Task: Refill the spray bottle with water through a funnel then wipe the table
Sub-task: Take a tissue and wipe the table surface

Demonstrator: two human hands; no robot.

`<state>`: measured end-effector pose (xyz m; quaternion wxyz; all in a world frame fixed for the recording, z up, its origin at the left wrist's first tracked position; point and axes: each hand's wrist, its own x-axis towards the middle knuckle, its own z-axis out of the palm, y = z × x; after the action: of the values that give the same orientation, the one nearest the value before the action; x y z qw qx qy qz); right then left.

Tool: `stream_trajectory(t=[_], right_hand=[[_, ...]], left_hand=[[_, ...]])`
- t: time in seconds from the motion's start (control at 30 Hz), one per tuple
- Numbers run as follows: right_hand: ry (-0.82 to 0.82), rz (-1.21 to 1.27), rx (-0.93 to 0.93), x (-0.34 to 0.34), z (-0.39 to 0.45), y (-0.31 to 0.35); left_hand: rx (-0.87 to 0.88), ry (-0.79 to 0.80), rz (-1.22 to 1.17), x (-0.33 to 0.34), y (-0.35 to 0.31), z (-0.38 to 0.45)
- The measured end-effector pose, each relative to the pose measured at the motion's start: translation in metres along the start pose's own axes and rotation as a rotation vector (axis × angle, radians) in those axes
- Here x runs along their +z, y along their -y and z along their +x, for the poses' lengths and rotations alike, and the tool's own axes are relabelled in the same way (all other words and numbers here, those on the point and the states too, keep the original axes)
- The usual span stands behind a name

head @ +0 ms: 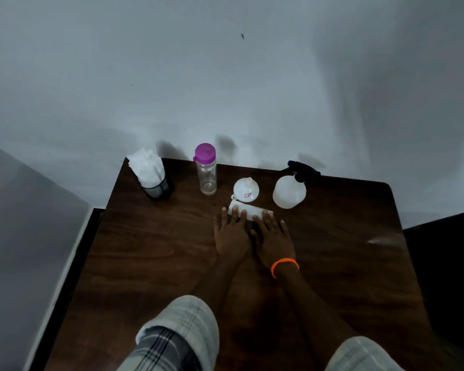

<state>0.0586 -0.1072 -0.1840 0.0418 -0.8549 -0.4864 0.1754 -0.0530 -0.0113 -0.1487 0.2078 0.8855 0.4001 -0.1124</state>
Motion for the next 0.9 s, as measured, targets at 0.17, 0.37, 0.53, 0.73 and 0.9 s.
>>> stream_trajectory(t=[0.17, 0.37, 0.53, 0.73, 0.9], right_hand=[[0.002, 0.025, 0.020, 0.001, -0.025, -0.017], [0.011, 0.059, 0.041, 0.017, -0.069, -0.014], [0.049, 0.041, 0.019, 0.029, -0.109, -0.004], [0.041, -0.007, -0.023, 0.053, -0.162, 0.006], [0.038, -0.033, -0.080, 0.063, -0.205, 0.012]], left_hand=[[0.086, 0.030, 0.045, 0.001, -0.011, -0.015], [0.108, 0.040, 0.097, 0.012, -0.007, -0.051], [0.092, 0.051, 0.123, 0.028, 0.002, -0.093], [0.018, 0.059, 0.133, 0.050, 0.006, -0.155], [-0.042, 0.056, 0.099, 0.070, 0.006, -0.200]])
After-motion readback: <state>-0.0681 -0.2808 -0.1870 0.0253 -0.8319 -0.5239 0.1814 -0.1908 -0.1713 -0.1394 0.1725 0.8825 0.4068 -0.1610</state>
